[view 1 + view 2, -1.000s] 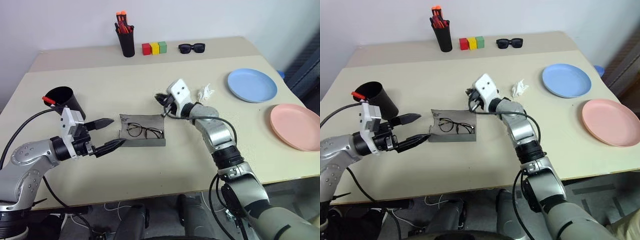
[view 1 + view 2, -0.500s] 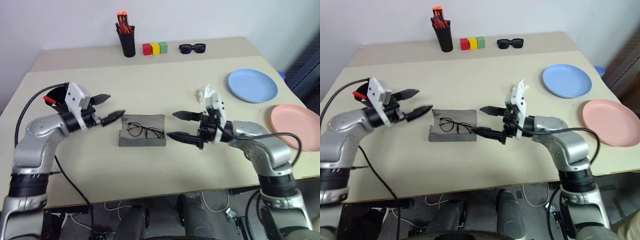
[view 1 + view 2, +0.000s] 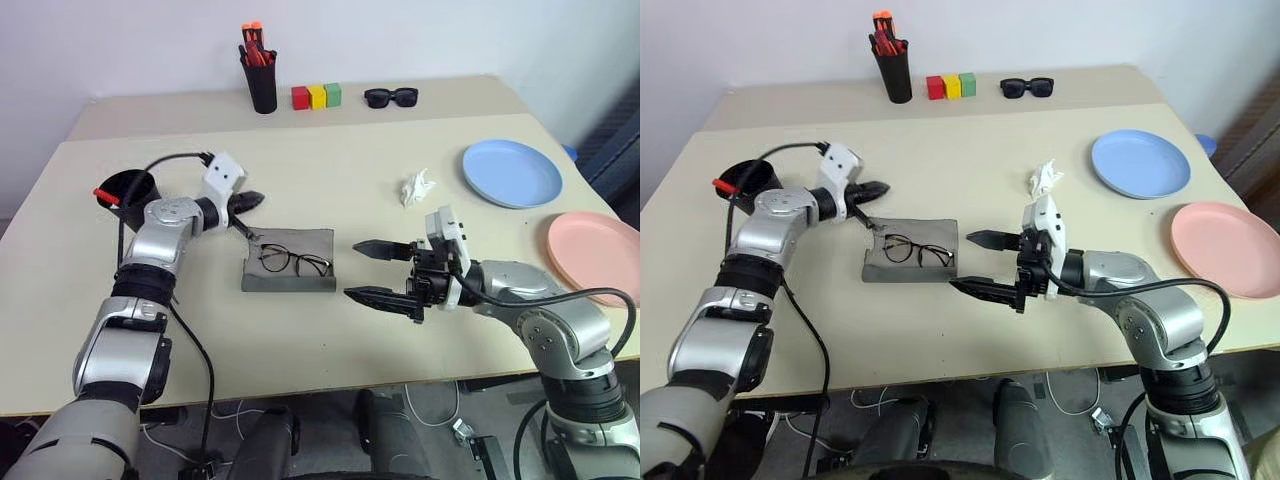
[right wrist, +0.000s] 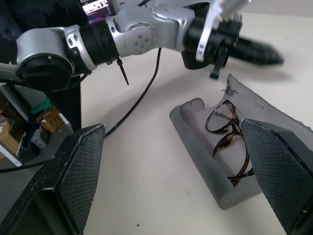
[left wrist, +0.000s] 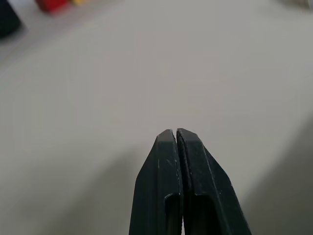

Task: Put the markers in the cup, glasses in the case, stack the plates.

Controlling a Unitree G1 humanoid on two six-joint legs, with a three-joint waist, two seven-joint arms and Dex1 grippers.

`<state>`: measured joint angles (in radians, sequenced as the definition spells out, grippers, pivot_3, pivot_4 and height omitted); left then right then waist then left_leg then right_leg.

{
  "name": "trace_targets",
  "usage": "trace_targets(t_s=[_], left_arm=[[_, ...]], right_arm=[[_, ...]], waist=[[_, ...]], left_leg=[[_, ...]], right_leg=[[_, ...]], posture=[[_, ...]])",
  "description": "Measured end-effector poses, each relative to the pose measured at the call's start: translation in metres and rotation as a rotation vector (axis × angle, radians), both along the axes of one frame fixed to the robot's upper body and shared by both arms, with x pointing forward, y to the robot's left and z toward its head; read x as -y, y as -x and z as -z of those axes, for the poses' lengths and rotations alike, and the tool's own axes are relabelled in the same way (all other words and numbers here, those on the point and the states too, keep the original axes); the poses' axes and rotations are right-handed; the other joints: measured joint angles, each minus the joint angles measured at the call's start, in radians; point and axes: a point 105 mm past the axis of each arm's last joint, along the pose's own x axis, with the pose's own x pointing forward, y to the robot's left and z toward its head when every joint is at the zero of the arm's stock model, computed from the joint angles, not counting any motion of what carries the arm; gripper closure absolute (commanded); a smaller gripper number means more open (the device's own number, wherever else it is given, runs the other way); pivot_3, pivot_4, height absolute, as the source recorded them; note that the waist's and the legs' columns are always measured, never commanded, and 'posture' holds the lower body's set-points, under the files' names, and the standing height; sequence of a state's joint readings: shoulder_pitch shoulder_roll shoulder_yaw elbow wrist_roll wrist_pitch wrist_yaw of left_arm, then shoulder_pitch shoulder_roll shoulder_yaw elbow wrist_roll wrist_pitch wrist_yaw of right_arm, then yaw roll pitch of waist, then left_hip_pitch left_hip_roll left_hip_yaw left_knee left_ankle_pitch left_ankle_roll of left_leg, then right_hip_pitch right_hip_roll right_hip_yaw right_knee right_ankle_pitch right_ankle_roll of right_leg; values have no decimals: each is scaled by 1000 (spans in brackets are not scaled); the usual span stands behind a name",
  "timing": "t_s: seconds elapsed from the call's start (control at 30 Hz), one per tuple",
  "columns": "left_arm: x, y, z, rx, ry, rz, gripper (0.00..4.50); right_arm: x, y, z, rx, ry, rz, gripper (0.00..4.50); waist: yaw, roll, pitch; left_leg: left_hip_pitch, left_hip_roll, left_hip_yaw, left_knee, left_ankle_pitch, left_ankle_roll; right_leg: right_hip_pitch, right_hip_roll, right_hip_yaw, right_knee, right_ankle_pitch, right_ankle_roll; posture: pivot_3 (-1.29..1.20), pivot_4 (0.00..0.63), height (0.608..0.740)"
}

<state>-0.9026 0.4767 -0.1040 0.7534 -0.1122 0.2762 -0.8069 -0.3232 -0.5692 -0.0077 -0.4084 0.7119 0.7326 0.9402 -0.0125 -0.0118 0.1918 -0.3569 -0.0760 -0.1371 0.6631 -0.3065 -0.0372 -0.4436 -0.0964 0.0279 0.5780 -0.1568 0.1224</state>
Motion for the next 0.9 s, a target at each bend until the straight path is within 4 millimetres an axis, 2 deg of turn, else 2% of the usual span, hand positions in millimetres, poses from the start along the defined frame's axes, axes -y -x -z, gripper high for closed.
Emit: trace_targets(t_s=[0.13,0.27,0.43,0.6,0.73,0.83,0.9], left_arm=[[6,6,5,-122,-7,61,4432],[6,25,6,-203,-33,188,4432],[1,46,-3,-202,-58,313,4432],[-6,76,6,-229,-107,407,4432],[1,89,7,-195,-97,437,4432],[0,91,4,-139,-88,418,4432],[-1,85,-6,-95,-13,360,3902]], right_arm=[[-1,0,0,15,-2,7,0],[-3,-2,1,44,10,15,0],[-2,-7,4,65,20,37,0],[0,-13,5,74,27,53,0],[-1,-16,2,94,29,46,0],[0,-18,3,95,35,56,0],[0,-20,2,97,27,66,0]], waist=[[-1,0,0],[-9,0,0],[-2,0,0],[-2,0,0],[-1,0,0],[0,0,0],[0,0,0]], left_leg=[[0,0,0,0,0,0],[0,0,0,0,0,0],[0,1,0,0,0,0],[0,1,0,0,0,0],[1,1,0,0,0,0],[1,1,0,0,0,0],[1,1,0,0,0,0]], right_leg=[[0,0,0,0,0,0],[-1,0,0,1,0,0],[0,0,0,1,0,0],[-1,0,0,1,0,0],[0,0,0,1,0,0],[0,0,0,1,0,0],[0,0,0,1,0,0]], posture=[[0,150,740],[0,150,740],[0,150,740],[0,150,740],[0,150,740],[0,150,740],[0,150,740]])
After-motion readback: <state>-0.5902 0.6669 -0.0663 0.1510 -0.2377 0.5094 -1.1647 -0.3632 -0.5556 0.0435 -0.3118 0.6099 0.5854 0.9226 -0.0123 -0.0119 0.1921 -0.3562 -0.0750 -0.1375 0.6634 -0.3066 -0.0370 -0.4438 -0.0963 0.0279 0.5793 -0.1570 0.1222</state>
